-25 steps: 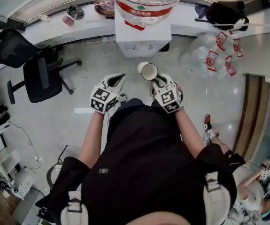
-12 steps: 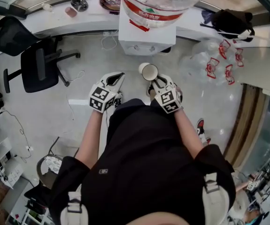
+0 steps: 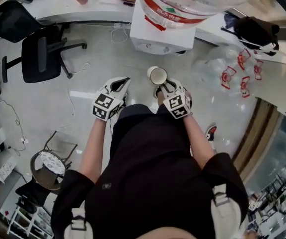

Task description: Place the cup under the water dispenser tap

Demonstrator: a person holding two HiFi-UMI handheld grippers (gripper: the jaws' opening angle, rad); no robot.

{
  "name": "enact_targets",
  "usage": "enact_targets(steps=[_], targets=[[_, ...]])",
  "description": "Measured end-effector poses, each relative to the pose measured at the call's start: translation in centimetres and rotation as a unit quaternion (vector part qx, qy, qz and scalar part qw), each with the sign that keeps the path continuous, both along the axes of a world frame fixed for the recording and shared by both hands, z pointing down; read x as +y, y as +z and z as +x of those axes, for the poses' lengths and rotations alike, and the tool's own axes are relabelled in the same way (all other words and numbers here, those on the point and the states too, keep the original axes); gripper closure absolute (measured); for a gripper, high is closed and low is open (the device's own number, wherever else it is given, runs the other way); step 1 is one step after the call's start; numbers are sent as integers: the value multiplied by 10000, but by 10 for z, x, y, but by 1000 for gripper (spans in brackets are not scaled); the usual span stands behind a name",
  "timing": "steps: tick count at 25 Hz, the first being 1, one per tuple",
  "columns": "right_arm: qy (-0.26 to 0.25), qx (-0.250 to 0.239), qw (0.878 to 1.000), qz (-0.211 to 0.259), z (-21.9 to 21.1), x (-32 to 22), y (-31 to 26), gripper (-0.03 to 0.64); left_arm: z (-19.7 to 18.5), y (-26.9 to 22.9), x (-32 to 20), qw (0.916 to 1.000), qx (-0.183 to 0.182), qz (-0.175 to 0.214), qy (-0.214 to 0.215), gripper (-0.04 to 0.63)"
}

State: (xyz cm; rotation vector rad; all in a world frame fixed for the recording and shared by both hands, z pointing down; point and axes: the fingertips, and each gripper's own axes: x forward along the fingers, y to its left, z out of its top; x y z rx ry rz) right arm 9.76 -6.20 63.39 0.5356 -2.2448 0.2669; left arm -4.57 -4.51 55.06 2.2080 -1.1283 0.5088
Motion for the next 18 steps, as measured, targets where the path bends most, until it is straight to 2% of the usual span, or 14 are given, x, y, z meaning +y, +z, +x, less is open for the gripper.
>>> enact_targets(steps=[7,18], targets=[[-104,115,9998,-126,8,-15,35,566,5,9,13,9996,-59,-216,-167,597],[147,465,9984,-293,23,-37,107,566,3,30,23,9986,-247,-464,47,597]])
